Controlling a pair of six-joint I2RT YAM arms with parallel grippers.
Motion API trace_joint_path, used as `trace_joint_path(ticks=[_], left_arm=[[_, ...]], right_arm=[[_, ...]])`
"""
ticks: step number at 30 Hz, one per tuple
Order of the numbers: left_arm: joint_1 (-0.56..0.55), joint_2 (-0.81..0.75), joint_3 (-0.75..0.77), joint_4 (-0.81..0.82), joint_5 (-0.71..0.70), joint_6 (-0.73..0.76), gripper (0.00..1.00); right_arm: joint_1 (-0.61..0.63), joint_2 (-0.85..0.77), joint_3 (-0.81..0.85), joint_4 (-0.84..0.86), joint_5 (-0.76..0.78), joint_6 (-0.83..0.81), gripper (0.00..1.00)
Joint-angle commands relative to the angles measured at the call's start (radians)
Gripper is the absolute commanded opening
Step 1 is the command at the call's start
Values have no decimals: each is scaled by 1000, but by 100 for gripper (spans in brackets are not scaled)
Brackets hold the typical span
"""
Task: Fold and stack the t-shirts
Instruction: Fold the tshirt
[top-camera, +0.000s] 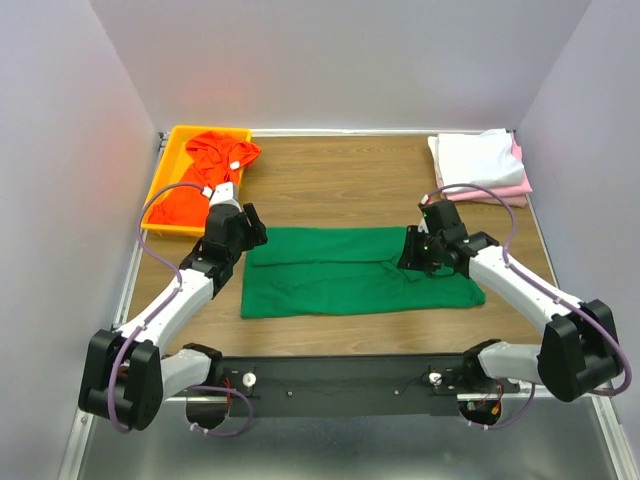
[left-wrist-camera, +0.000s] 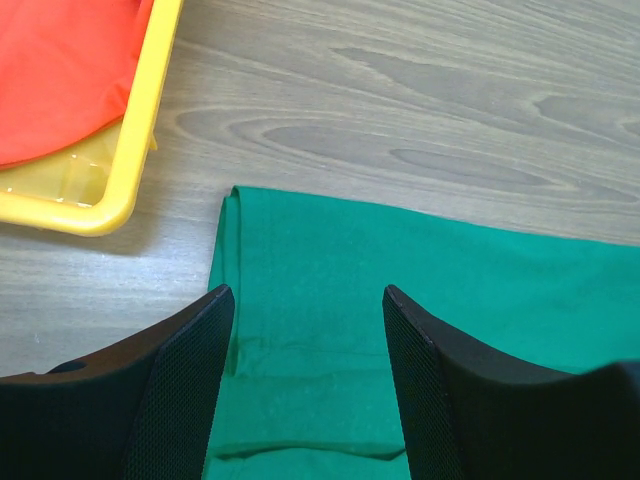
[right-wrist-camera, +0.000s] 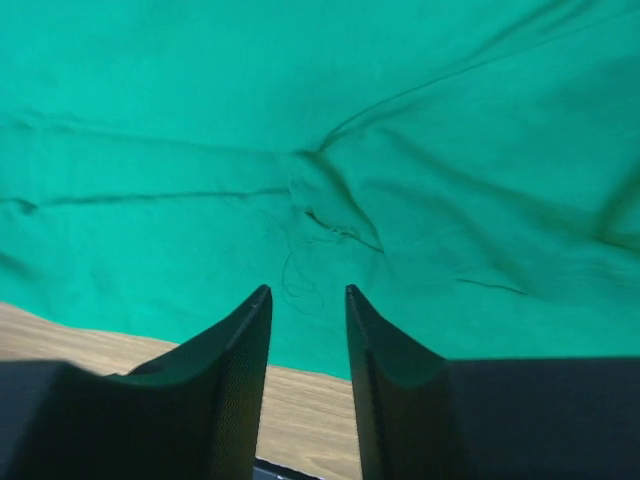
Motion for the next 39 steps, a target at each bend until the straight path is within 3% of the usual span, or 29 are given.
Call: trace_joint_path(ticks=[1, 25, 32, 36, 37, 39], left_arm=[[-7, 0, 6, 21, 14, 30, 69], [-7, 84, 33, 38, 20, 56, 70], [-7, 76, 33, 36, 19, 57, 70], [-7, 78, 35, 35, 19, 57, 70], [-7, 79, 33, 33, 19, 57, 70], [-7, 79, 33, 32, 20, 56, 70]], right_arm=[[24, 27, -28, 57, 67, 39, 39], [24, 191, -76, 72, 211, 34, 38], [24, 170, -70, 72, 181, 22, 21], [24, 122, -57, 72, 83, 4, 13], [24, 115, -54, 72, 78, -1, 5], [24, 98, -51, 71, 28, -5, 1]])
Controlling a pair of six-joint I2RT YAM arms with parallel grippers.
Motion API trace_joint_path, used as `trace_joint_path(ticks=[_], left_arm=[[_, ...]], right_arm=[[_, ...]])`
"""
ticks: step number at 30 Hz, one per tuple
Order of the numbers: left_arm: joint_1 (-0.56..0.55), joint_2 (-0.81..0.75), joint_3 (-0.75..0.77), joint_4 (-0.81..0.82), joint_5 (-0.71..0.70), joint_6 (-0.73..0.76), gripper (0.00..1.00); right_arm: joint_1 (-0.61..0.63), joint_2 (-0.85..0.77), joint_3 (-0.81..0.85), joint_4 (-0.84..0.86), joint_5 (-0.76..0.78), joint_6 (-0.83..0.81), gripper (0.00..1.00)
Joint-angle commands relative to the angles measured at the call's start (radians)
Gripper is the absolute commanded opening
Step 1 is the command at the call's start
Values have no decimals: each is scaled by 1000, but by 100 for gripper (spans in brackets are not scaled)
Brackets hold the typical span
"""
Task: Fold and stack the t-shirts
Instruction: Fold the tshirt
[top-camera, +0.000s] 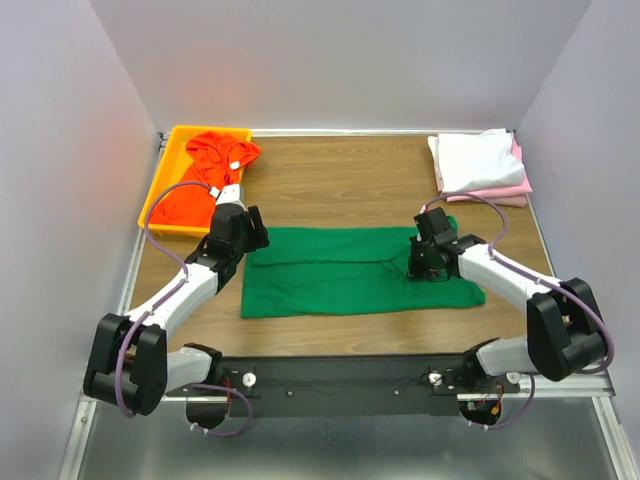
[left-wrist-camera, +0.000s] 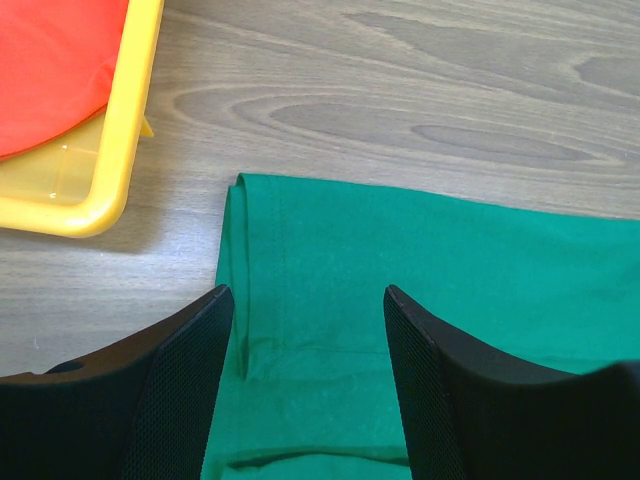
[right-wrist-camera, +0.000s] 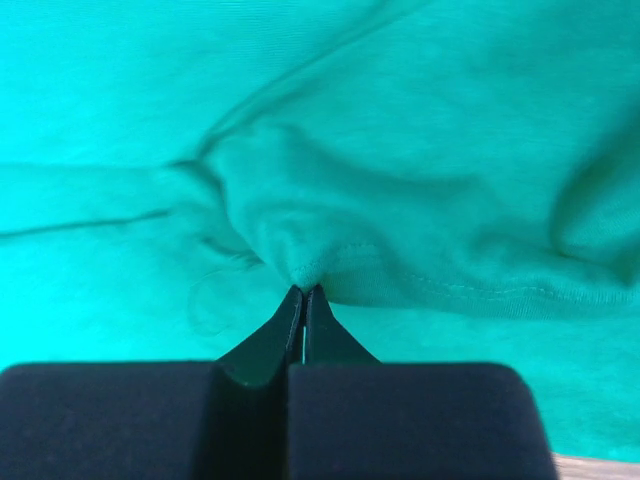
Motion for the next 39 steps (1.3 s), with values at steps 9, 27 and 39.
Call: trace_joint_path(ticks=[9, 27, 39], left_arm=[[-7, 3, 34, 10, 13, 15, 70], [-7, 14, 54, 4, 19, 10, 70], [-106, 223, 115, 170, 137, -21, 70]], right_arm=[[4, -56, 24, -20, -229, -47, 0], [-40, -62, 107, -81, 8, -45, 82], [-316, 7, 153, -92, 72, -67, 80]])
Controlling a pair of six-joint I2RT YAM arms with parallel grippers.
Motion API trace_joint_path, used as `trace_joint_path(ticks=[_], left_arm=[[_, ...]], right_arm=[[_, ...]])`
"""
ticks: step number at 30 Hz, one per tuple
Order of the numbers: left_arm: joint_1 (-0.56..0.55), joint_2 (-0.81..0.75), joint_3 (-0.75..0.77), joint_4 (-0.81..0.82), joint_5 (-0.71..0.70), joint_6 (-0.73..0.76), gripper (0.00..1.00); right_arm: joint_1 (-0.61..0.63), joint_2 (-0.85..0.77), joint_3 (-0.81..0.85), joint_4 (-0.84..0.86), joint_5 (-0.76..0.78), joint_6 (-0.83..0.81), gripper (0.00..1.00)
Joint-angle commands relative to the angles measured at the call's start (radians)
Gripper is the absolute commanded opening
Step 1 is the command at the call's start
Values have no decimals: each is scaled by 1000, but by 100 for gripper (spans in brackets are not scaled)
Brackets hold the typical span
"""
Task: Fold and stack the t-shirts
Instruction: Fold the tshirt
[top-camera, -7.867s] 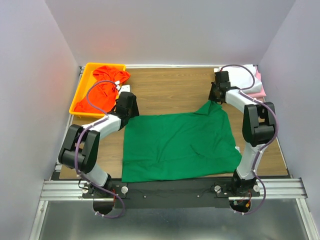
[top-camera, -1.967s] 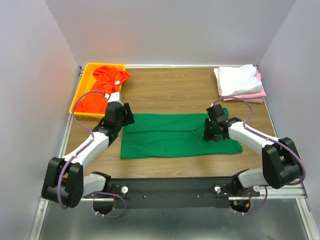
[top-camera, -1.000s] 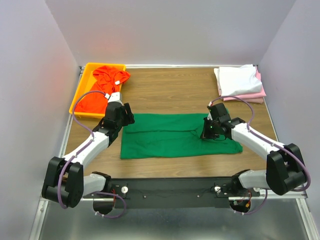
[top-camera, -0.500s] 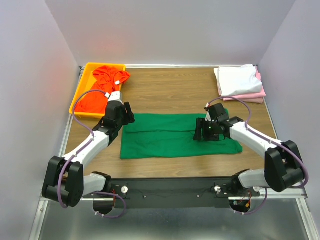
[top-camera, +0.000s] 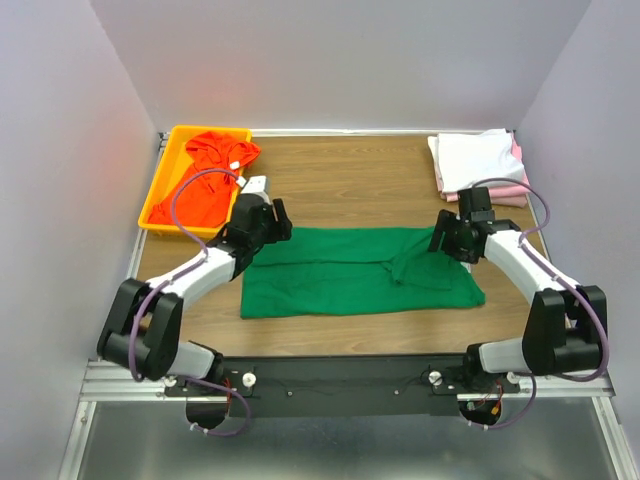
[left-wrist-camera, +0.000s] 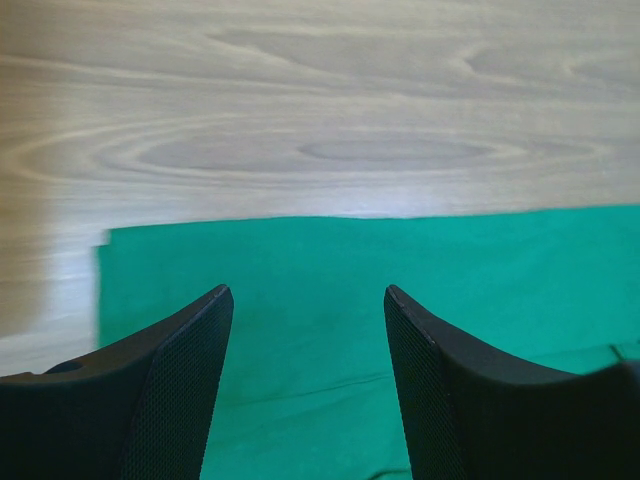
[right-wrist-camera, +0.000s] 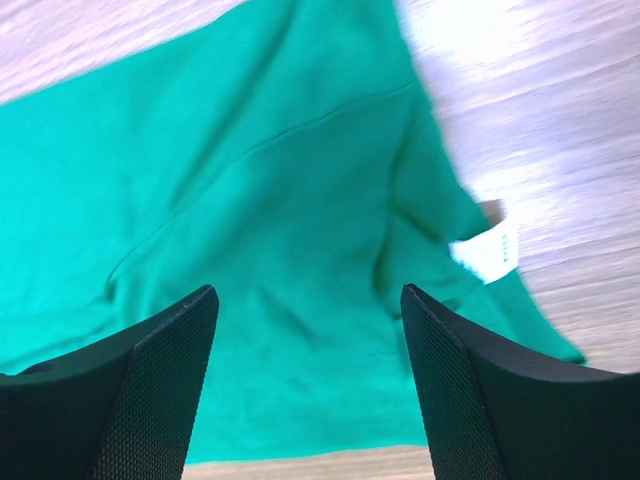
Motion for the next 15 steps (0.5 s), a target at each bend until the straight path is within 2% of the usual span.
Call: trace_joint_path(ticks=[1, 4, 11, 15], left_arm=[[-51, 94, 38, 83, 52, -11, 70], [-59, 183, 37, 128, 131, -13, 70], [-57, 269, 0, 185, 97, -23, 70], [-57, 273, -12, 192, 94, -25, 70]], right_arm=[[-31, 40, 67, -11, 82, 3, 79], [-44, 38, 106, 0, 102, 9, 79], [-74, 130, 253, 27, 147, -57, 77], [-91, 254, 319, 43, 156, -92, 74]])
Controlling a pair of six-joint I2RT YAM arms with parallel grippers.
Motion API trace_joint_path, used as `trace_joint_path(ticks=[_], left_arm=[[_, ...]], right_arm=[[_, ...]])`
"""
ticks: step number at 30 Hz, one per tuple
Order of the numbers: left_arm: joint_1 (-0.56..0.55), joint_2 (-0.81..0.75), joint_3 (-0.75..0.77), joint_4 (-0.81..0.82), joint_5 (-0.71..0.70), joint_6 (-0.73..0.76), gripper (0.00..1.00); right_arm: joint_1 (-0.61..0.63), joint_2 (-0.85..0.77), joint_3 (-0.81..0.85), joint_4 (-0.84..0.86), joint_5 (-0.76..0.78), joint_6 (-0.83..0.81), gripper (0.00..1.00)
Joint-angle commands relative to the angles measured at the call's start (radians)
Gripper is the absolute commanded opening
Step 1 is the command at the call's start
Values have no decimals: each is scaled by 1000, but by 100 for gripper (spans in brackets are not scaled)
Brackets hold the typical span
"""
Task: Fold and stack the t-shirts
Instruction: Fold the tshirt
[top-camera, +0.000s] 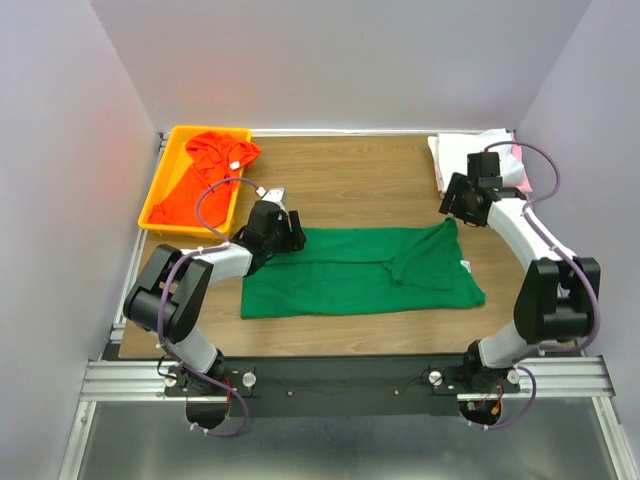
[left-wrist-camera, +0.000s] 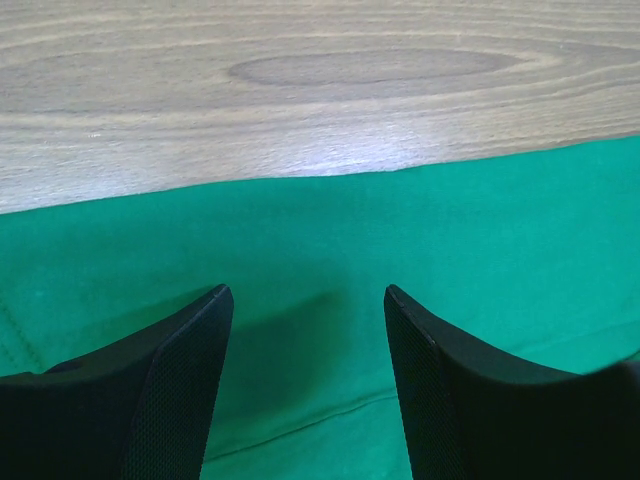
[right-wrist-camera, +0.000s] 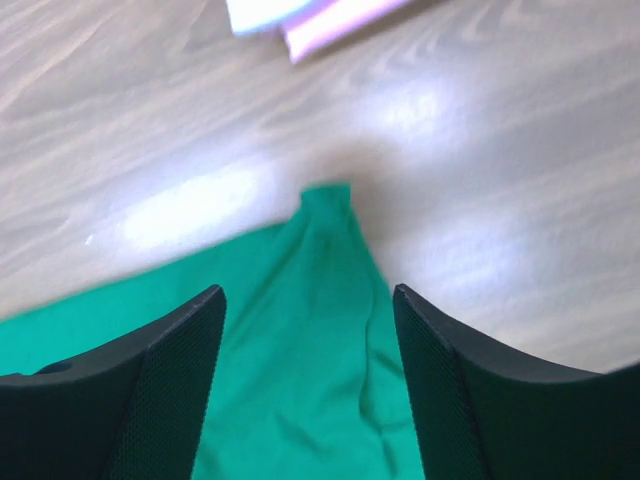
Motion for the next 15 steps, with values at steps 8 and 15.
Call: trace_joint_path(ticks=[8, 15], left_arm=[[0, 12, -22, 47, 1, -1, 70], [3, 33, -10, 28, -13, 11, 70]], right_arm=[[-30, 267, 138, 37, 11, -82, 64], [-37, 315, 144, 35, 21, -83, 45]])
